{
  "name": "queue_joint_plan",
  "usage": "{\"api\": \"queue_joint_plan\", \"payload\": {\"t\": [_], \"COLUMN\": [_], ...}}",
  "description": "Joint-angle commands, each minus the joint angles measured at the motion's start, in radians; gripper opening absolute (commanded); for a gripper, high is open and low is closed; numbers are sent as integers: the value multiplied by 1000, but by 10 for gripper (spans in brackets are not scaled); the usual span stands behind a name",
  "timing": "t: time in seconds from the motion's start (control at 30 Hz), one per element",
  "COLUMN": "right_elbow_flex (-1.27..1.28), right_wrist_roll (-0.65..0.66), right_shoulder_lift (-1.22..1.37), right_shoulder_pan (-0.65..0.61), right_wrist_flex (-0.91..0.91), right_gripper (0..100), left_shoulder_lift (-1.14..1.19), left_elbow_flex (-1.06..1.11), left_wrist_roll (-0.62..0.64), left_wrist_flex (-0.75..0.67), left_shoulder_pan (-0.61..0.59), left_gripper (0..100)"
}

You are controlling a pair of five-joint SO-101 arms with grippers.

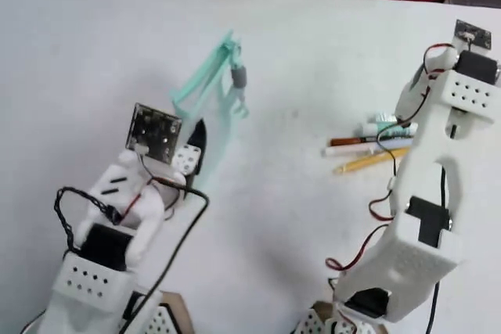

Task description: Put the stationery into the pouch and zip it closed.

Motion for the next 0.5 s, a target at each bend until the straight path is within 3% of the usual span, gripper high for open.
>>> {"api": "queue_joint_plan", "payload": {"t": [0.0, 0.47], "right_elbow_flex": [61, 299], "right_wrist_roll": [-5, -14], "right_shoulder_lift": [-48, 13], "right_shoulder_pan": [15, 54], "right_wrist_flex": [-82, -380], "right_gripper": [190, 188], "left_shoulder_lift": [27, -232], "left_elbow_flex": [49, 186], "left_wrist_roll": [15, 8], "left_wrist_flex": [-2, -2], "left_shoulder_pan": [15, 16], "left_gripper": [76, 79]}}
